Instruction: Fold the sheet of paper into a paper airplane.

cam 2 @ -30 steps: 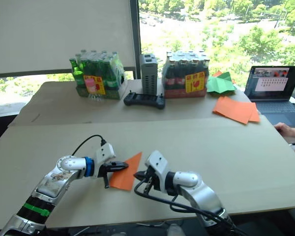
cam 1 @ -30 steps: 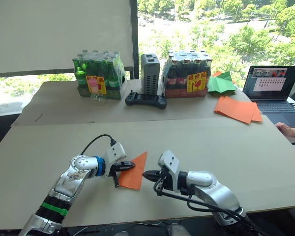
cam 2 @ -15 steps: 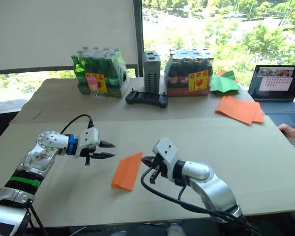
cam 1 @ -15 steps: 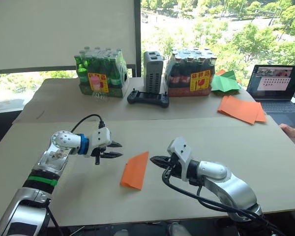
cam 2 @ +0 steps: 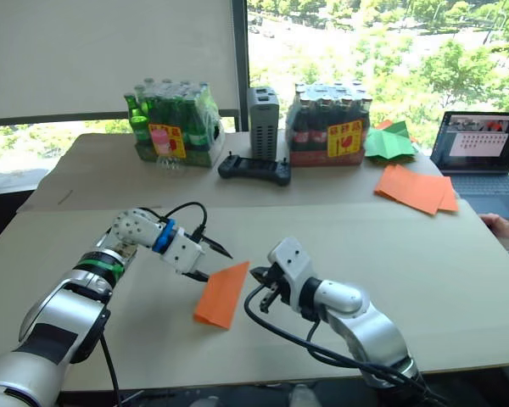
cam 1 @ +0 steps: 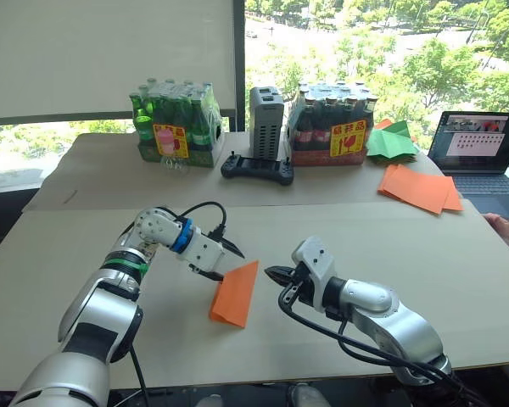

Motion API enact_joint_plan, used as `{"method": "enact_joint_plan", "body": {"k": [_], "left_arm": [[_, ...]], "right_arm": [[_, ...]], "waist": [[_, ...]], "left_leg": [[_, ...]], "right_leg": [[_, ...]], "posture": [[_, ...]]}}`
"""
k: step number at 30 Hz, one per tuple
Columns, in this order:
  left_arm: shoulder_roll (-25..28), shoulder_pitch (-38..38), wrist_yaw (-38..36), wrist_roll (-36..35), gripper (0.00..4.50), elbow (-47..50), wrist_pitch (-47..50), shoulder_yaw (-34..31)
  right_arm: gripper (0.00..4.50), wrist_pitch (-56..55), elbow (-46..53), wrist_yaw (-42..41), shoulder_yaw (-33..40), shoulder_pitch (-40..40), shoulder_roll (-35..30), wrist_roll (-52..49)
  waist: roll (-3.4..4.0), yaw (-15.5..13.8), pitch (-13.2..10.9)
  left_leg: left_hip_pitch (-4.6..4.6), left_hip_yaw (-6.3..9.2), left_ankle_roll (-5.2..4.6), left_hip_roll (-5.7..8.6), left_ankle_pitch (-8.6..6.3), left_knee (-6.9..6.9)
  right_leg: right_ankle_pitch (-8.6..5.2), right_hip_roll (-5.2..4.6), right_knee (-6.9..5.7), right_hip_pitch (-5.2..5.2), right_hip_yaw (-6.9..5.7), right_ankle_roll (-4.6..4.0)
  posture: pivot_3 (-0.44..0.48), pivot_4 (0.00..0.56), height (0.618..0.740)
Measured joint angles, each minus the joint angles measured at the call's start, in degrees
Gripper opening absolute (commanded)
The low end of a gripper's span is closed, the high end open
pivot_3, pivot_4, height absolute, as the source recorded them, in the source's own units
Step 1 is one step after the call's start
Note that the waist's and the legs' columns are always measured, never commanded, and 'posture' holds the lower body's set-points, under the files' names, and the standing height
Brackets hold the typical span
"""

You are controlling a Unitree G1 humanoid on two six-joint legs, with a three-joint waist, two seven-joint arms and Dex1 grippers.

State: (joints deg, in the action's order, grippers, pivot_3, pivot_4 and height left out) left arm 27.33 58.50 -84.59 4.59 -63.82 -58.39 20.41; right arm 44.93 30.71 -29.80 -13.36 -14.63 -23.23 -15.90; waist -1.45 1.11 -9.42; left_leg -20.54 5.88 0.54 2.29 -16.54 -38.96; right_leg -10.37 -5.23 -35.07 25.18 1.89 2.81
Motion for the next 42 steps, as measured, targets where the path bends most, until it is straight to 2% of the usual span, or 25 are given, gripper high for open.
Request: {"method": "enact_joint_plan", "body": {"k": [3,6,11,13,18,22,24,29,32,37,40,42], "left_arm": [[-1.70,0.74,-0.19,0.50,3.11,-1.57,-4.25,0.78],[-2.06,1.70,-0.64,1.79,2.28,-2.40,-7.04,1.78],[-1.54,1.97,-1.62,3.48,0.55,-3.64,-8.17,3.11],[-0.79,1.98,-0.74,5.30,0.01,-3.77,-9.28,3.61],[0.66,1.74,1.95,6.71,0.01,-3.22,-6.58,3.39],[1.65,-2.85,5.58,4.50,0.01,5.59,10.98,-0.30],[3.68,-8.99,6.55,3.08,0.01,18.83,28.26,-2.30],[4.78,-22.48,12.64,2.93,0.01,48.12,59.01,-4.44],[4.66,-26.19,15.16,4.16,0.86,57.35,69.77,-3.95],[5.59,-27.85,15.69,3.02,2.50,63.78,76.07,-3.66],[7.13,-27.96,15.03,-0.30,3.56,66.05,78.71,-5.31],[8.76,-28.07,13.70,-3.54,3.60,67.72,81.01,-7.22]], "right_arm": [[0.00,0.82,0.77,0.96,0.36,0.16,-0.01,-0.02],[0.00,1.29,1.48,2.01,0.53,0.43,0.00,-0.03],[0.00,1.89,1.48,2.76,0.64,0.57,0.00,-0.10],[0.00,1.91,1.48,2.94,0.75,0.57,0.01,-0.12],[0.00,1.91,1.42,4.72,2.48,0.56,0.63,-0.11],[0.00,2.21,1.40,6.37,6.20,0.42,0.03,-0.03],[0.00,2.21,1.50,6.62,7.77,0.18,-0.89,0.00],[0.00,2.02,1.83,6.10,7.32,0.30,-4.28,1.39],[0.00,1.34,1.80,5.12,6.50,0.32,-4.31,1.36],[0.00,-0.05,0.95,3.50,4.42,0.13,-4.77,1.84],[0.92,-0.52,0.95,2.82,4.45,0.06,-5.03,1.91],[1.63,-1.01,1.38,2.24,4.57,0.13,-5.03,1.53]], "waist": [[-0.01,-0.03,0.00],[-0.01,0.06,0.00],[-0.01,0.12,0.00],[-0.01,0.10,0.00],[-0.01,0.06,0.00],[0.00,0.19,0.00],[0.01,0.86,0.00],[0.02,1.48,0.00],[0.02,1.37,0.00],[0.02,1.34,0.00],[0.02,1.33,0.00],[0.01,1.38,-0.01]], "left_leg": [[0.00,0.00,0.00,0.00,0.00,-0.03],[0.00,0.01,0.00,0.00,0.00,-0.03],[0.01,0.01,-0.01,0.00,0.00,-0.03],[0.01,0.02,-0.01,0.00,0.00,-0.03],[0.01,0.02,-0.01,0.00,0.00,-0.04],[0.03,0.04,-0.01,0.00,0.00,-0.03],[0.03,0.05,-0.02,-0.03,-0.01,-0.02],[0.12,0.02,-0.03,-0.04,-0.01,-0.02],[0.23,0.03,-0.02,-0.06,-0.01,-0.02],[0.28,0.01,-0.02,-0.06,-0.01,-0.02],[0.27,0.01,-0.02,-0.07,-0.01,-0.01],[0.25,0.01,-0.02,-0.07,-0.01,-0.01]], "right_leg": [[0.01,0.01,-0.01,-0.01,0.00,0.03],[0.01,0.02,-0.02,-0.01,0.00,0.03],[0.01,0.03,-0.04,-0.01,0.01,0.03],[0.01,0.03,-0.04,-0.01,0.00,0.03],[0.01,0.03,-0.05,-0.01,0.00,0.04],[0.00,0.03,-0.12,-0.01,0.01,0.06],[-0.02,0.05,-0.15,0.00,0.02,0.07],[-0.03,0.06,-0.26,-0.01,0.06,0.08],[-0.03,0.09,-0.31,-0.05,0.06,0.07],[-0.03,0.08,-0.36,-0.07,0.07,0.08],[-0.02,0.08,-0.35,-0.06,0.07,0.05],[-0.02,0.08,-0.34,-0.04,0.07,0.04]], "posture": [[0.000,0.150,0.723],[0.000,0.150,0.723],[0.000,0.150,0.723],[0.000,0.150,0.723],[0.000,0.150,0.723],[0.000,0.150,0.723],[0.000,0.150,0.723],[0.000,0.150,0.723],[0.000,0.150,0.723],[0.000,0.150,0.723],[0.000,0.150,0.723],[0.000,0.150,0.723]]}}
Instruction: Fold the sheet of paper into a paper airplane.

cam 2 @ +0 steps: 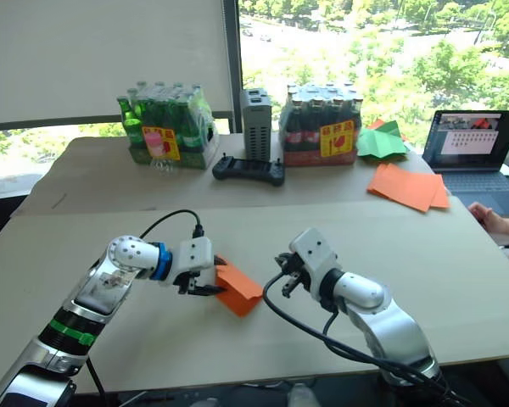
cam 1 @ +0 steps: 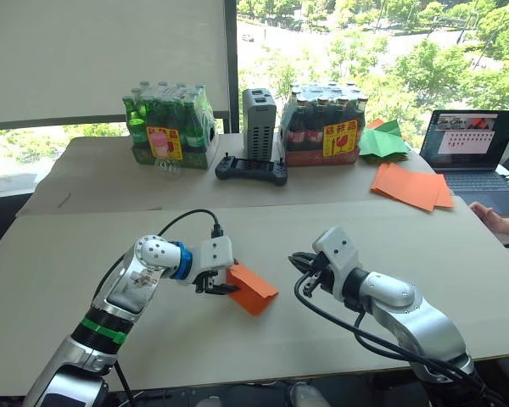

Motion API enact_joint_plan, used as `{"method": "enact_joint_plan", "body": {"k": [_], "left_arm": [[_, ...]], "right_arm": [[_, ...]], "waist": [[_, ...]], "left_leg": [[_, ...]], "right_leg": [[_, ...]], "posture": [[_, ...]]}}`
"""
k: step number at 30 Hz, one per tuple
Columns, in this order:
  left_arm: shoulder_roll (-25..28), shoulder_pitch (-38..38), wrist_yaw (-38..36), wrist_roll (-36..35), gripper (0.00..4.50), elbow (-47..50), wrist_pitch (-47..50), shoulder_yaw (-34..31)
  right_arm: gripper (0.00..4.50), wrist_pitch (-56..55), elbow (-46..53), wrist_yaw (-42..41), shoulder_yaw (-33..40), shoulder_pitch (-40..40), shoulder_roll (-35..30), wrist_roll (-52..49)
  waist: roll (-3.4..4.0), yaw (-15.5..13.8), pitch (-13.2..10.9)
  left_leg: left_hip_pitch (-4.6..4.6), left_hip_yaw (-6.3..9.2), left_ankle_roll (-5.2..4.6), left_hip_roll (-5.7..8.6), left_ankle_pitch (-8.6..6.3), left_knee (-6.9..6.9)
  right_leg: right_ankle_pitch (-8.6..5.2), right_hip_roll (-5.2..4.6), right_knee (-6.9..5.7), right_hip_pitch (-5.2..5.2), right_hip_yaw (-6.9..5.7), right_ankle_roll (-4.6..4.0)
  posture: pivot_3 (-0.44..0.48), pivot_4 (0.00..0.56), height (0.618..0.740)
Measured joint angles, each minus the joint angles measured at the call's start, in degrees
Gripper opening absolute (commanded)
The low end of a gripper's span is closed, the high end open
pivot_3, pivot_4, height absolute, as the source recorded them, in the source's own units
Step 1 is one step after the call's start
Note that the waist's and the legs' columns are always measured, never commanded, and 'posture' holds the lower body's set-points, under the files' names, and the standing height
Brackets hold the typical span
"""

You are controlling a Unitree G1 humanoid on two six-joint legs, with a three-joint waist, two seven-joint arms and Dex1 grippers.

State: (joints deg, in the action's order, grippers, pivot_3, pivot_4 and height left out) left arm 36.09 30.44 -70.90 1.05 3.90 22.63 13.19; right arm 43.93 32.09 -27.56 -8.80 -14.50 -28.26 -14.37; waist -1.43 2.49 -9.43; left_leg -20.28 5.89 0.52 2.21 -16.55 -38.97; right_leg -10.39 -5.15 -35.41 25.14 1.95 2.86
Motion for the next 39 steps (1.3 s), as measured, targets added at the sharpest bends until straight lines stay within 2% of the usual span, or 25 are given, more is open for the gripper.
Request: {"method": "enact_joint_plan", "body": {"k": [4,8,13,18,20,31,32,39], "left_arm": [[5.32,-1.77,-2.89,-6.85,3.60,2.37,2.04,-5.74],[8.59,-5.93,-4.34,-11.00,3.60,2.65,2.81,-8.61],[7.84,-6.82,-0.45,-13.60,3.60,2.39,5.27,-10.70],[7.22,-8.38,2.71,-15.35,3.60,3.59,7.16,-10.73],[6.89,-8.85,3.90,-15.97,3.60,4.27,7.92,-10.71],[6.87,-9.31,6.72,-17.24,3.60,4.98,8.62,-10.72],[6.87,-9.31,6.88,-17.27,3.60,4.91,8.60,-10.72],[5.56,-9.63,8.41,-20.54,3.60,2.92,9.25,-12.71]], "right_arm": [[2.99,-1.77,5.22,-2.56,-1.01,0.78,-0.36,-1.03],[4.36,-2.43,10.01,-4.09,-7.19,2.37,-0.91,-0.48],[4.44,-6.03,4.77,0.66,-17.63,1.32,-0.31,10.43],[4.44,-8.01,-0.10,4.75,-19.76,1.93,1.63,16.88],[3.90,-8.95,-0.77,5.36,-19.87,2.17,2.34,18.37],[0.14,-15.20,-3.94,2.92,-19.93,3.40,2.53,22.18],[0.03,-16.39,-4.68,2.07,-20.01,3.19,2.01,22.20],[0.03,-32.65,-12.16,-10.59,-19.59,-2.67,-4.29,20.31]], "waist": [[0.01,0.15,0.00],[0.01,0.01,0.00],[-0.05,-0.52,-0.01],[-0.05,-0.34,-0.01],[-0.05,-0.21,-0.01],[-0.05,-0.15,-0.01],[-0.05,-0.15,-0.01],[-0.06,0.11,-0.02]], "left_leg": [[0.04,-0.02,0.00,-0.04,0.00,0.05],[0.03,-0.03,0.00,-0.02,0.00,0.01],[0.04,-0.03,0.03,0.00,0.02,-0.03],[0.02,-0.03,0.04,0.00,0.02,0.01],[0.02,-0.04,0.04,0.00,0.02,0.02],[0.03,-0.04,0.04,0.00,0.02,0.01],[0.03,-0.04,0.04,0.00,0.02,0.01],[0.05,-0.07,0.04,-0.01,0.02,0.01]], "right_leg": [[-0.02,0.01,-0.01,0.02,0.01,-0.02],[-0.03,-0.01,0.00,0.00,0.01,-0.02],[-0.05,-0.02,0.05,-0.05,-0.01,0.00],[-0.01,-0.02,0.02,0.01,0.01,-0.07],[0.00,-0.02,0.03,0.02,0.01,-0.07],[0.00,-0.01,0.02,0.00,0.02,-0.07],[0.00,-0.01,0.02,0.00,0.02,-0.07],[0.00,-0.01,0.05,-0.02,0.02,-0.07]], "posture": [[0.000,0.150,0.723],[0.000,0.150,0.723],[0.000,0.150,0.723],[0.000,0.150,0.723],[0.000,0.150,0.723],[0.000,0.150,0.723],[0.000,0.150,0.723],[0.000,0.150,0.723]]}}
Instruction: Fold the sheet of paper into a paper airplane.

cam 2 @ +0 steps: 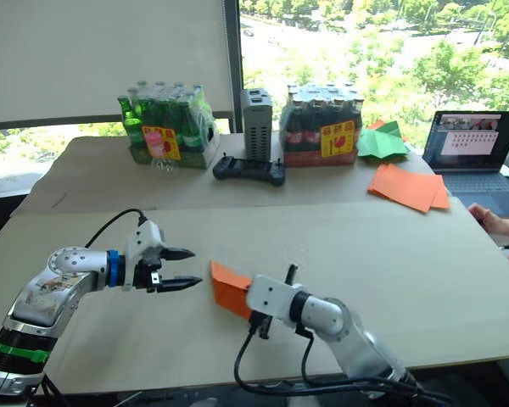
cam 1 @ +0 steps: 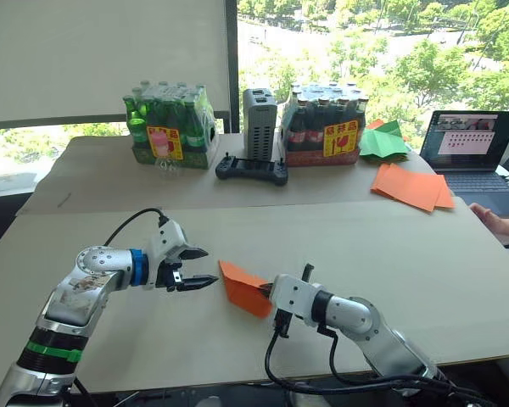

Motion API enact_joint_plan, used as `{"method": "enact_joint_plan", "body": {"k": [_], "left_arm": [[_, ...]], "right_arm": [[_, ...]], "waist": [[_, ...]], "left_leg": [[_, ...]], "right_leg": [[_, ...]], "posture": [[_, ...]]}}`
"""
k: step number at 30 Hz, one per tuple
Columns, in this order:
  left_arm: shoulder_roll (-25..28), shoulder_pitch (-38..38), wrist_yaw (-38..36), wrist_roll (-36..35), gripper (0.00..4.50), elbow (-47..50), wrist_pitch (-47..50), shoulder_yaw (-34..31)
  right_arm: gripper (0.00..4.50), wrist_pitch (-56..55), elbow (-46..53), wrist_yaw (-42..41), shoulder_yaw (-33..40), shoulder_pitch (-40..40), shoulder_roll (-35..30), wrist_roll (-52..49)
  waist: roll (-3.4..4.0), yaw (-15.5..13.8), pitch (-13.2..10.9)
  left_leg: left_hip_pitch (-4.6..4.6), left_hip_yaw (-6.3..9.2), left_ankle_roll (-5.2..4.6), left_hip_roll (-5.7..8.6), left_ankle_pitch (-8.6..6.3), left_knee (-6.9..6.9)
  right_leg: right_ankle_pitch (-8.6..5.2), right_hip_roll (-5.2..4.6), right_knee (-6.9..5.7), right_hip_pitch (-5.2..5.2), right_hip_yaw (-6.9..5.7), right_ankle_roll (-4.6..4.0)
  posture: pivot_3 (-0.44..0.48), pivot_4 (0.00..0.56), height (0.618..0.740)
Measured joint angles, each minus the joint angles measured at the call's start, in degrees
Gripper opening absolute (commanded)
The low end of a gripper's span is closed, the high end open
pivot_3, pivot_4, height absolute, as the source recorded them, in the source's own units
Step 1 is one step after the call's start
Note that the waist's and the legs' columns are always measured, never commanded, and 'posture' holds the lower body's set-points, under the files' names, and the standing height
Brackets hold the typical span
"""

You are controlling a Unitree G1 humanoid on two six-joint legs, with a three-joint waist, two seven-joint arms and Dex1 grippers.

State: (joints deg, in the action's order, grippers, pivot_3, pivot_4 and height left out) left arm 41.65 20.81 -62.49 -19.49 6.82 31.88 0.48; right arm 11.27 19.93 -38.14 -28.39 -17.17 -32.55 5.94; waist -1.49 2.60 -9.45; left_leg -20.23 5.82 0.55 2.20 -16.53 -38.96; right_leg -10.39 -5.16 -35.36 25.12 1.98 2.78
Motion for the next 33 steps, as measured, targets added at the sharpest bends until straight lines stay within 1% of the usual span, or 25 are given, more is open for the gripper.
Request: {"method": "enact_joint_plan", "body": {"k": [4,8,10,14,21,25,27,28,29,30,33], "left_arm": [[-0.48,-1.01,0.10,-3.62,3.60,-0.08,1.96,-2.18],[-0.02,-2.43,-0.11,-5.69,3.60,-0.64,2.19,-4.15],[0.14,-3.08,-0.09,-6.89,3.60,-0.75,3.17,-4.71],[0.99,-5.23,0.10,-8.86,3.60,0.24,4.37,-6.19],[1.23,-7.65,1.77,-10.92,3.60,3.72,5.97,-6.70],[1.29,-7.66,2.89,-11.82,3.60,3.83,6.44,-7.19],[1.38,-7.65,2.97,-12.09,3.60,3.85,6.59,-7.16],[1.42,-7.62,3.02,-12.09,3.60,3.84,6.58,-7.12],[1.42,-7.45,3.06,-12.07,3.60,3.77,6.57,-6.95],[1.42,-7.02,3.07,-12.05,3.60,3.61,6.51,-6.62],[1.38,-4.76,2.76,-11.82,3.60,3.16,5.69,-5.18]], "right_arm": [[0.03,-9.55,-4.35,-6.45,2.19,-4.76,-1.14,-2.77],[0.03,-19.36,-13.73,-12.26,2.48,-11.48,-0.66,-3.43],[0.03,-23.69,-18.25,-14.53,2.06,-13.62,-0.17,-3.20],[0.03,-28.92,-25.06,-18.94,0.13,-14.27,0.78,-2.47],[0.03,-32.80,-31.42,-21.15,-0.23,-16.28,2.71,-0.51],[1.28,-32.76,-32.36,-21.64,0.06,-16.39,2.81,-0.50],[2.05,-32.49,-32.19,-22.04,0.25,-16.38,2.79,-0.56],[2.28,-32.10,-31.73,-22.24,0.35,-16.33,2.77,-0.59],[2.72,-30.99,-30.69,-22.53,0.60,-16.21,2.71,-0.72],[3.01,-29.31,-28.92,-22.73,1.13,-15.89,2.55,-1.32],[3.01,-22.67,-21.56,-22.93,3.72,-14.74,1.99,-4.38]], "waist": [[0.00,-0.04,0.00],[0.00,-0.01,0.00],[0.00,-0.05,0.00],[0.00,-0.12,0.00],[0.00,-0.14,0.00],[0.00,-0.15,0.00],[0.00,-0.15,0.00],[0.00,-0.15,0.00],[0.00,-0.15,0.00],[0.00,-0.17,0.00],[0.00,-0.46,0.00]], "left_leg": [[0.01,0.02,0.00,-0.02,0.00,0.00],[0.03,-0.02,0.00,-0.02,0.00,0.00],[0.02,-0.01,0.00,-0.03,0.00,0.02],[0.01,-0.03,0.00,-0.02,0.00,0.02],[0.03,-0.02,0.03,-0.03,0.02,0.01],[0.03,-0.02,0.04,-0.02,0.02,0.01],[0.03,-0.02,0.04,-0.02,0.02,0.01],[0.03,-0.02,0.04,-0.02,0.02,0.01],[0.03,-0.02,0.04,-0.02,0.02,0.01],[0.02,-0.02,0.04,-0.02,0.02,0.01],[0.00,0.00,0.04,-0.01,0.02,0.01]], "right_leg": [[0.01,0.01,0.00,0.00,-0.01,-0.01],[0.04,0.01,0.01,0.00,0.00,-0.06],[0.04,0.01,0.00,0.01,0.00,-0.07],[0.04,-0.01,0.02,0.02,0.02,-0.07],[0.06,0.01,-0.04,0.03,0.04,-0.10],[0.07,0.00,-0.06,0.05,0.04,-0.10],[0.07,0.00,-0.05,0.05,0.04,-0.11],[0.07,0.00,-0.05,0.05,0.05,-0.11],[0.07,0.00,-0.06,0.05,0.05,-0.11],[0.07,0.01,-0.06,0.06,0.04,-0.11],[0.07,-0.01,-0.07,0.06,0.04,-0.11]], "posture": [[0.000,0.150,0.723],[0.000,0.150,0.723],[0.000,0.150,0.723],[0.000,0.150,0.723],[0.000,0.150,0.723],[0.000,0.150,0.723],[0.000,0.150,0.723],[0.000,0.150,0.723],[0.000,0.150,0.723],[0.000,0.150,0.723],[0.000,0.150,0.723]]}}
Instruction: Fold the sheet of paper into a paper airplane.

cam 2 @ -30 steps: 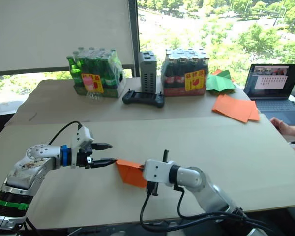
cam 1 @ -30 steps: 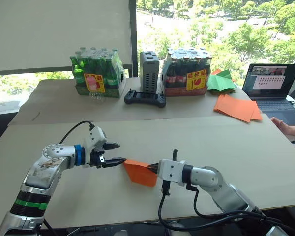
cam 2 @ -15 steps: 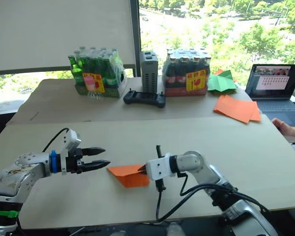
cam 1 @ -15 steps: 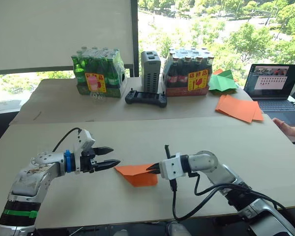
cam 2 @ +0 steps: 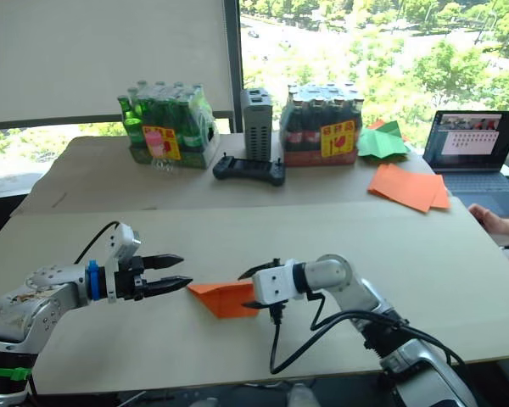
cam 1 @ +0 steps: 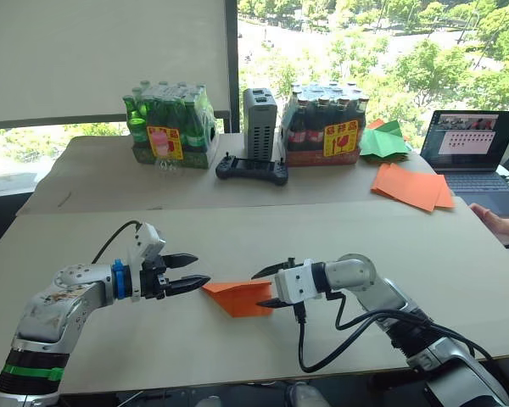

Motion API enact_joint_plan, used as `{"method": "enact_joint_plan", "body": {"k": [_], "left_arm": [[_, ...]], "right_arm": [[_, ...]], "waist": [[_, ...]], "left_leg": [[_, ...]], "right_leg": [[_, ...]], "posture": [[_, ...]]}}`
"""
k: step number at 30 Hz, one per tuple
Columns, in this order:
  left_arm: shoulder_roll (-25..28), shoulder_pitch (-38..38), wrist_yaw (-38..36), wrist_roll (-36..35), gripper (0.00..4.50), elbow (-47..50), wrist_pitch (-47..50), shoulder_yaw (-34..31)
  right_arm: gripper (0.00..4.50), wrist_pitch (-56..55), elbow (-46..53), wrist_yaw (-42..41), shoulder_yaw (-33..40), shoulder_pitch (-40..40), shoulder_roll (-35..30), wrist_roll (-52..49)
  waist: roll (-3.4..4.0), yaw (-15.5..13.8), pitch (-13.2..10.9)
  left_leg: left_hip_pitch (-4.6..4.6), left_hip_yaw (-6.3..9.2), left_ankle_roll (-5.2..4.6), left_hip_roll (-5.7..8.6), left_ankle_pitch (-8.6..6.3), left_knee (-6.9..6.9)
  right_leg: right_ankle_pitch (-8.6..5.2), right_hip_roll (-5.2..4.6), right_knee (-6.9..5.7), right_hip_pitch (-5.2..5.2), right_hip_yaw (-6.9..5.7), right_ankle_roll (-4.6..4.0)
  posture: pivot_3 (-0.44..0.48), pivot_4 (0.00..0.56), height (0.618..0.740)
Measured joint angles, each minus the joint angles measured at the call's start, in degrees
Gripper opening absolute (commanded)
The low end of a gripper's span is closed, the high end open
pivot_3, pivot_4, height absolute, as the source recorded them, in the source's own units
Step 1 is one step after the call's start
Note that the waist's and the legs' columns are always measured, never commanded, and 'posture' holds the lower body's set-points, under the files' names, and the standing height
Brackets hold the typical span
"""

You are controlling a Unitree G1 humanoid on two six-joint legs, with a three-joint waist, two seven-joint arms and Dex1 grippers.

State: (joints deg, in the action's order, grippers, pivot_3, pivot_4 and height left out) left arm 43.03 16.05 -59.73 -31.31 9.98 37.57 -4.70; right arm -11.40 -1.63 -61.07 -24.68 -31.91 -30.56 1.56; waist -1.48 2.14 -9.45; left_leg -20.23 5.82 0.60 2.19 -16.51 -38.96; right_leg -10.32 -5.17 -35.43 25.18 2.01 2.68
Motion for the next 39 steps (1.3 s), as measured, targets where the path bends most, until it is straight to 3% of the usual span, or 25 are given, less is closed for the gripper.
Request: {"method": "enact_joint_plan", "body": {"k": [1,4,12,19,27,39], "left_arm": [[-0.01,0.90,-0.25,0.23,3.60,-0.36,-0.28,0.51],[-0.06,3.10,-1.90,1.74,2.81,-2.83,-2.34,2.72],[-2.02,8.82,-8.12,10.81,0.08,-13.43,-14.11,12.63],[-4.37,11.55,-12.72,15.70,0.08,-20.79,-21.13,17.36],[-7.02,14.19,-13.70,22.16,0.08,-27.43,-30.22,20.23],[-7.39,14.55,-14.42,24.68,0.08,-27.89,-34.81,20.88]], "right_arm": [[3.01,2.50,2.73,0.09,1.12,0.65,-0.14,-0.99],[3.04,11.46,10.66,1.56,4.15,3.25,-0.51,-3.98],[3.04,34.59,29.97,7.80,8.84,11.09,0.03,-13.66],[3.04,44.19,37.09,14.02,7.94,15.61,-0.01,-14.06],[3.04,45.21,38.40,15.53,3.95,19.32,-3.57,-11.70],[3.04,29.46,30.45,17.53,-3.46,17.02,-6.99,5.29]], "waist": [[0.00,-0.10,0.00],[0.00,-0.29,0.00],[0.00,-0.99,0.00],[0.00,-1.10,0.00],[-0.02,-1.21,0.01],[-0.02,-1.13,0.02]], "left_leg": [[0.01,-0.01,0.00,0.00,0.00,0.00],[0.01,-0.02,0.00,0.01,0.00,0.00],[0.00,-0.03,-0.01,0.01,0.00,-0.01],[-0.01,-0.05,-0.01,0.02,0.00,-0.02],[-0.01,-0.05,-0.01,0.02,0.00,-0.05],[0.03,-0.05,-0.01,0.02,0.00,-0.06]], "right_leg": [[0.00,0.00,0.02,-0.01,0.00,0.00],[0.00,0.00,0.02,-0.02,0.01,0.00],[0.00,0.01,0.02,-0.02,0.00,-0.01],[0.00,0.01,0.03,-0.03,0.00,0.00],[-0.01,0.01,0.05,-0.08,-0.01,0.02],[-0.03,0.03,0.05,-0.13,-0.02,0.05]], "posture": [[0.000,0.150,0.723],[0.000,0.150,0.723],[0.000,0.150,0.723],[0.000,0.150,0.723],[0.000,0.150,0.723],[0.000,0.150,0.723]]}}
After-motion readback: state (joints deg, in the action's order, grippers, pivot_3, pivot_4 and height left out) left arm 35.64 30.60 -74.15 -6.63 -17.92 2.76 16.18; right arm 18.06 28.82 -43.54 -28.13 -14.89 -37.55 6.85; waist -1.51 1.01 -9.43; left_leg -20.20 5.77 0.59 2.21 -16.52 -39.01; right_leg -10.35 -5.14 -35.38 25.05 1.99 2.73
